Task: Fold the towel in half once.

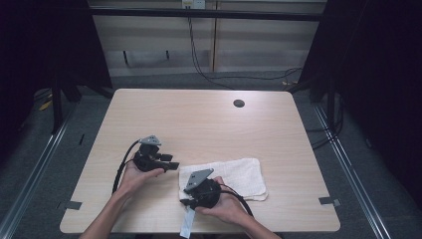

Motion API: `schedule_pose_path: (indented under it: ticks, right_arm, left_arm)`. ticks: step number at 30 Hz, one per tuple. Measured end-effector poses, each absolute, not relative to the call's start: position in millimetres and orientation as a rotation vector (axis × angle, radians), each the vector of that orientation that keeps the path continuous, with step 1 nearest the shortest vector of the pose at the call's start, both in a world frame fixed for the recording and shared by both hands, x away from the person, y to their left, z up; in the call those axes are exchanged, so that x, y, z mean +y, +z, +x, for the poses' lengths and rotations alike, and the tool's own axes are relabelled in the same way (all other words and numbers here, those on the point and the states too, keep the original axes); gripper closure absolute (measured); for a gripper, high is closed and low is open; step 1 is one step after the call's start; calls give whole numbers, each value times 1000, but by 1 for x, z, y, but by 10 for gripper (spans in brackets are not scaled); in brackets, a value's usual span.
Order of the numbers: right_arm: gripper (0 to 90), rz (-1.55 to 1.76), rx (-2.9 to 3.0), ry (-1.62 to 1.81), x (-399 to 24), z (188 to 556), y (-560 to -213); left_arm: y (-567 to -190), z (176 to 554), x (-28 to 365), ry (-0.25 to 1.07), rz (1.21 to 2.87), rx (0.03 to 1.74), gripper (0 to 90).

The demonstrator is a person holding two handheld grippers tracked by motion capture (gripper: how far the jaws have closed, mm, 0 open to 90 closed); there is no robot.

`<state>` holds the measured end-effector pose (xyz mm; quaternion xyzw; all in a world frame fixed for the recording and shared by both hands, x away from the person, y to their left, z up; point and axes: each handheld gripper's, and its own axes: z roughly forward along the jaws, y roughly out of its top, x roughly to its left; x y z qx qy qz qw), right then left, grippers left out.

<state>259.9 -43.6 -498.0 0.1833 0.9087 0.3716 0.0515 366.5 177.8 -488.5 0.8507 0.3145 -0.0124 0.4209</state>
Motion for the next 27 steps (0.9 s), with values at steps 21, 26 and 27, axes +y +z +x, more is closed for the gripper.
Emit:
schedule_pose_path:
  ticks: [21, 26, 27]
  right_arm:
    - [818, 639, 2781, 1160, -49, 270, -498]
    - [817, 643, 2780, 1177, -49, 270, -499]
    - [817, 652, 2783, 1181, -50, 270, -499]
  left_arm:
    - [-490, 367, 166, -47, 2088, 774, 530]
    - [-497, 365, 152, -74, 2147, 739, 551]
    - [-497, 365, 151, -65, 2152, 733, 607]
